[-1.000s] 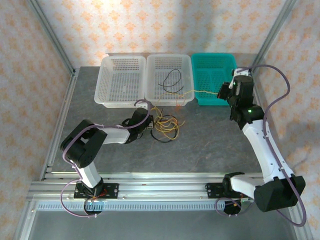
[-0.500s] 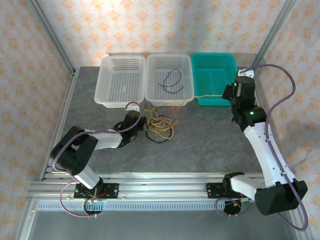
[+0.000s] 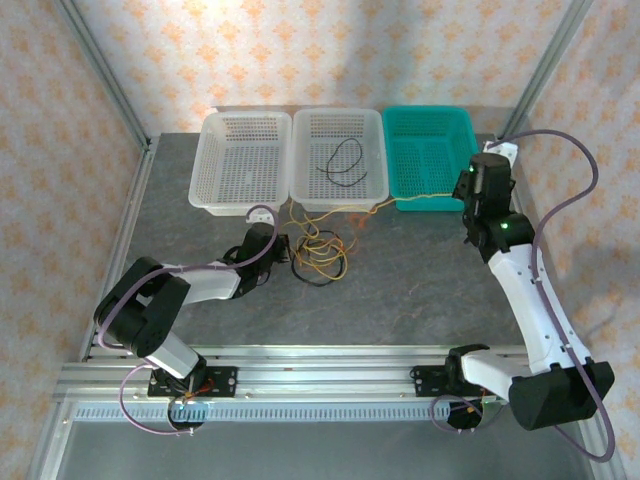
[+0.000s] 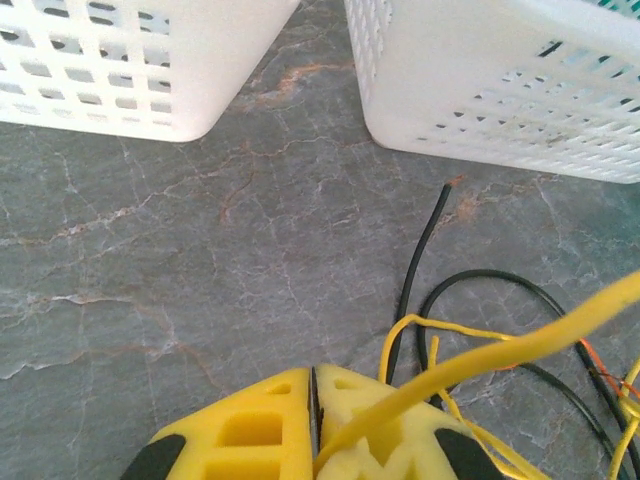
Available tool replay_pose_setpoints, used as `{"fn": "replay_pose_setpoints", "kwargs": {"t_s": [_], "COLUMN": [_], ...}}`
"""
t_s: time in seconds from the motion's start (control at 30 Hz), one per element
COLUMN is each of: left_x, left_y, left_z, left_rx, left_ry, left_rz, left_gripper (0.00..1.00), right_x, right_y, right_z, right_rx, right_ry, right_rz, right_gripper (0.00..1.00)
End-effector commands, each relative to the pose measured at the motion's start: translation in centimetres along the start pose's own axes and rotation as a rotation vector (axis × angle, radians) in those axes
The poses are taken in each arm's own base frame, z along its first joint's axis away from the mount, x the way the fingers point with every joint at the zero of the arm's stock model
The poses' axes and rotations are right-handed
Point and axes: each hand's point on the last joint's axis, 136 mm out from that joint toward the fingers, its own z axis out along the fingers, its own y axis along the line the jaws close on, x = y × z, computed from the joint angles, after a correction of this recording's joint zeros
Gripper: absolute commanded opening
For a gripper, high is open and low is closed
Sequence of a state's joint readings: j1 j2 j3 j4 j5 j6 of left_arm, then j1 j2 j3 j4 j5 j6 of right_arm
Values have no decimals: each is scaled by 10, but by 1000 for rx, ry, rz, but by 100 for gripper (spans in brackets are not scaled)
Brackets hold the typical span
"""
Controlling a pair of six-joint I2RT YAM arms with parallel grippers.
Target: Untangle the cables
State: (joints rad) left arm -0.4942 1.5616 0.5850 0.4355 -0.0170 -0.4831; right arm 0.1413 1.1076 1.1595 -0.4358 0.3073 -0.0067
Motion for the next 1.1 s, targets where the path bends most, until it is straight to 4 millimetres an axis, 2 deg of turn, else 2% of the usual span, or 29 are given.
{"fn": "replay_pose_setpoints", "kwargs": {"t_s": [0.0,0.47,0.53,0.57,0.7,0.8,0.93,1.07], "left_x": [9,20,22,21,16,10,-2,-9], "left_y": [48,74,76,74,53,37,7,-15], "left_z": [-4,-10,-11,-11,-11,-11,-18,-24], "left_rx": [-173,-228,-225,-215,-96,-15,127,213], "left_ry": [14,32,32,31,27,24,9,7], "left_rz": [-50,-98,-106,-106,-83,-58,-33,-4], "left_gripper": [0,0,0,0,0,0,0,0], "right_x": [-33,-23,-23,-24,-32,-36,-48,-63], "right_y": [-44,-66,-63,-59,-18,1,28,41], "right_z": [-17,-8,-6,-6,-9,-15,-37,-63], "right_rx": [169,305,291,258,-8,-133,-333,-462], "right_ry": [-112,-86,-83,-85,-120,-135,-187,-253], "right_rz": [84,115,124,127,117,122,116,113], "right_gripper": [0,0,0,0,0,0,0,0]}}
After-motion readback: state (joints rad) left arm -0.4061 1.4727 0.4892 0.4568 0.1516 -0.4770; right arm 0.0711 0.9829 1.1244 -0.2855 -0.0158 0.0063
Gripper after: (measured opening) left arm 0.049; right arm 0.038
